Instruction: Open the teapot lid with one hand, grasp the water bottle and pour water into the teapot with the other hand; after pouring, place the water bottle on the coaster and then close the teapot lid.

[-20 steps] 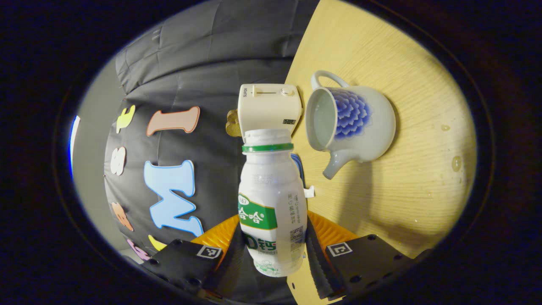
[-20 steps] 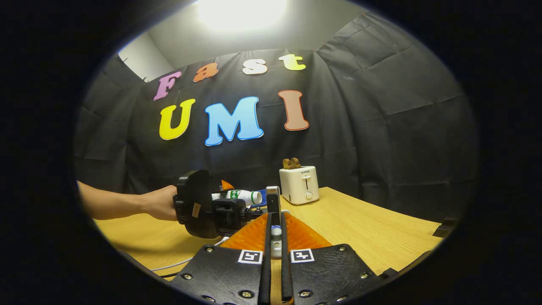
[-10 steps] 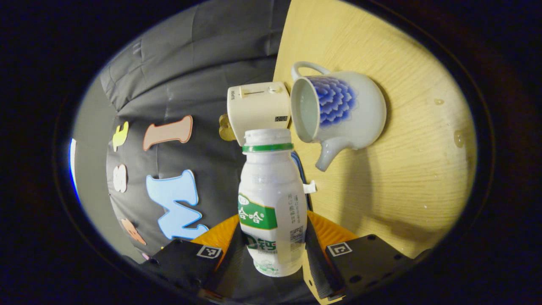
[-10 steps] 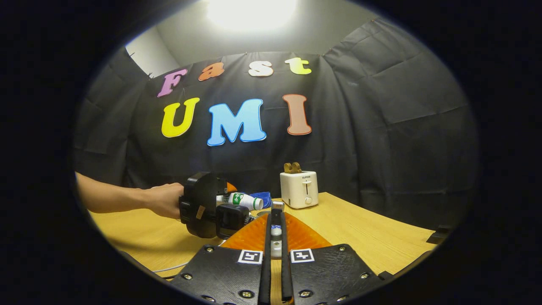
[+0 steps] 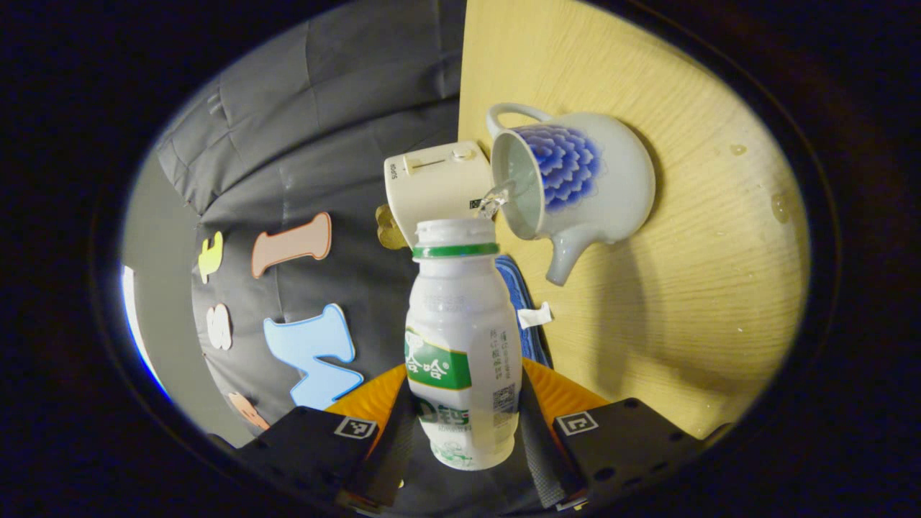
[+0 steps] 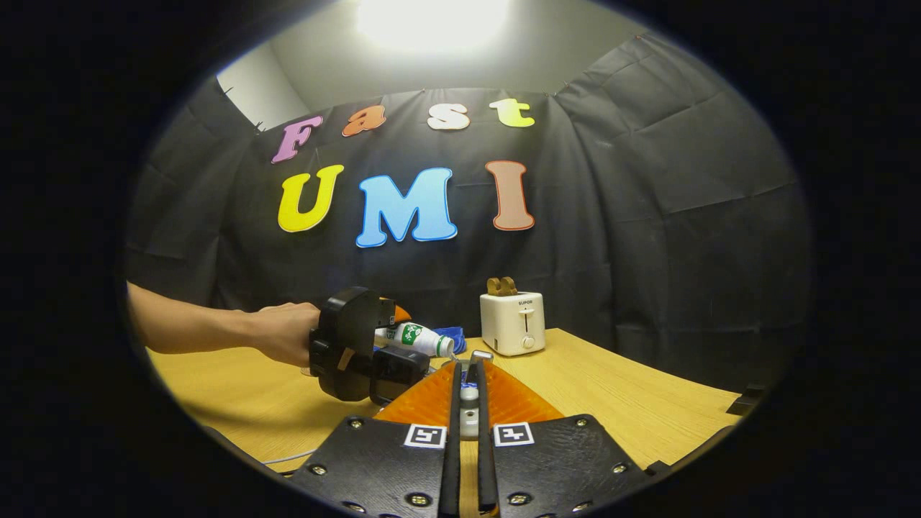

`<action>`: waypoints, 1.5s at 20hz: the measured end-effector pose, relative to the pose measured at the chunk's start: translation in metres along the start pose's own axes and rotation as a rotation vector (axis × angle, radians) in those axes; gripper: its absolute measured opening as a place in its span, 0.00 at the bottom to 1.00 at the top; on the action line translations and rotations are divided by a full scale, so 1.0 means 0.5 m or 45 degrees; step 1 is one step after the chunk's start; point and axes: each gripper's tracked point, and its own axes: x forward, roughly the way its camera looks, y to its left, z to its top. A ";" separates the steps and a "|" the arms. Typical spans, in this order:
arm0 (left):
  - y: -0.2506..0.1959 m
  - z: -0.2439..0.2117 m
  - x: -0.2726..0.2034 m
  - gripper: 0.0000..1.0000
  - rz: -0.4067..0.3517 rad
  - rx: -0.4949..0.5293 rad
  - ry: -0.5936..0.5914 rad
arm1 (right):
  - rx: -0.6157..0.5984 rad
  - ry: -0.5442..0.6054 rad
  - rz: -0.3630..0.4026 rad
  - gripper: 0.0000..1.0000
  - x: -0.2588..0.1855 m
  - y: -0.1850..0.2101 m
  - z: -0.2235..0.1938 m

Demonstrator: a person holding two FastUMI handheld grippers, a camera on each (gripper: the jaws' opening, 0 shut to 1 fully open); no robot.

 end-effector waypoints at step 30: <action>0.035 0.005 -0.008 0.81 0.042 0.213 -0.007 | -0.019 -0.026 0.018 0.10 -0.006 0.007 0.012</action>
